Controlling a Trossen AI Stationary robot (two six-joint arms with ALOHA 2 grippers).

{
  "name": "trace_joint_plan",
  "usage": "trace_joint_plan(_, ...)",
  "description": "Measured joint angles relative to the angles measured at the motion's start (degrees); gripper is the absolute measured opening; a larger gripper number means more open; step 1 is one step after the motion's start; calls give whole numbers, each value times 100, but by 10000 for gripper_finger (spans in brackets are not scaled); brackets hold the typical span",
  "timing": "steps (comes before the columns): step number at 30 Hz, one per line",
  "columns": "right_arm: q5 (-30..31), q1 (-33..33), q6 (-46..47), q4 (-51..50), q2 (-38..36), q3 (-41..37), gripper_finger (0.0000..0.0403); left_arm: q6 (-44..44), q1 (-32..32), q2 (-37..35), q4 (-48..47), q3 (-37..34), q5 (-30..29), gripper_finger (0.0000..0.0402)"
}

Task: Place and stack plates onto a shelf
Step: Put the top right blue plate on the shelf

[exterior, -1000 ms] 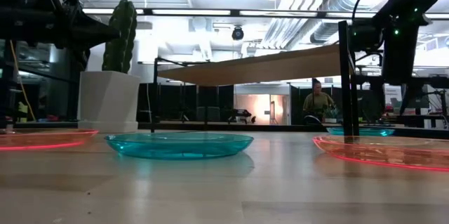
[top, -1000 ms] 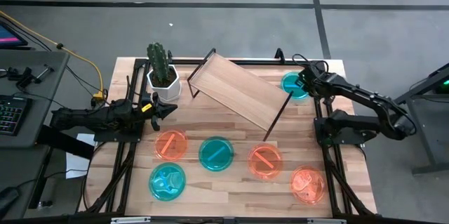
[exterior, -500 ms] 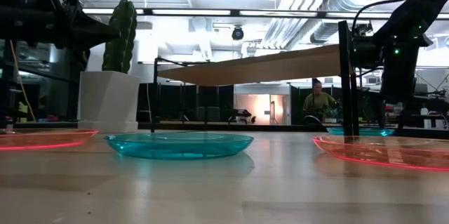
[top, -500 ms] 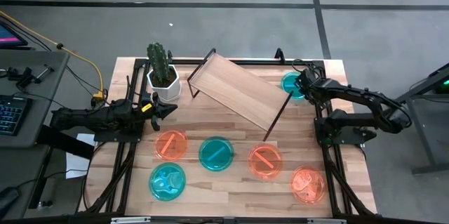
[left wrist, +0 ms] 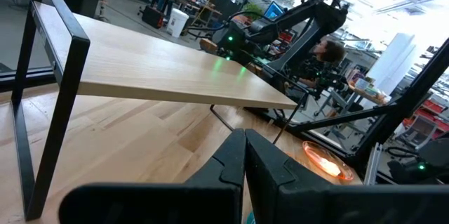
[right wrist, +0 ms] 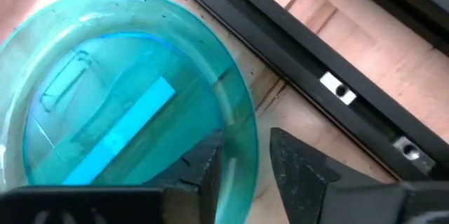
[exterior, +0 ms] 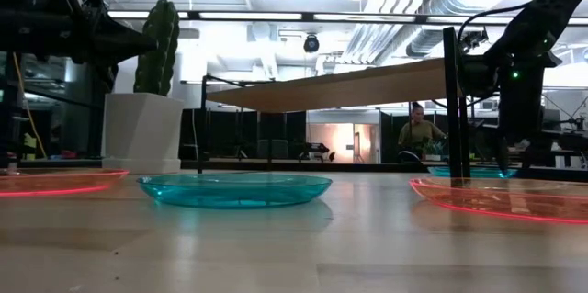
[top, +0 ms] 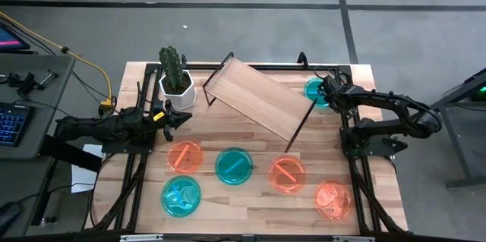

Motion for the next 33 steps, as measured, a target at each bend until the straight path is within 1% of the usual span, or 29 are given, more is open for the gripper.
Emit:
trace_joint_plan(2, 19, 0, -14, -28, 0, -7, 77, 0, 2, 0, 0, -1, 0, 1)
trace_joint_plan(5, 88, 0, -76, 22, -1, -9, 22, 0, 2, 0, 0, 0, 0, 1)
trace_joint_plan(7, 118, 0, -164, 41, -36, -9, 8, 0, 2, 0, 0, 0, 0, 1)
trace_joint_plan(10, 102, 0, -196, 24, -207, -25, 11, 0, 2, 0, 0, 0, 0, 1)
trace_joint_plan(12, 112, 0, -277, 29, -435, -31, 3, 0, 1, 0, 0, 0, -1, 1)
trace_joint_plan(21, 307, 2, -431, 34, -1808, -28, 0, 0, 0, 0, 0, -1, 0, 1)
trace_joint_plan(26, 373, 2, -452, 25, -2436, -22, 0, 0, 1, 0, 0, 0, 0, 1)
trace_joint_plan(29, 417, 2, -492, 21, -2653, -20, 0, 0, 0, 0, 0, 0, 0, 1)
trace_joint_plan(31, 398, 0, -642, 3, -2668, -20, 0, -2, 2, 0, 0, 0, 0, 1)
trace_joint_plan(33, 211, 0, -701, -48, -2605, -20, 0, 0, 0, 0, 0, 0, 0, 1)
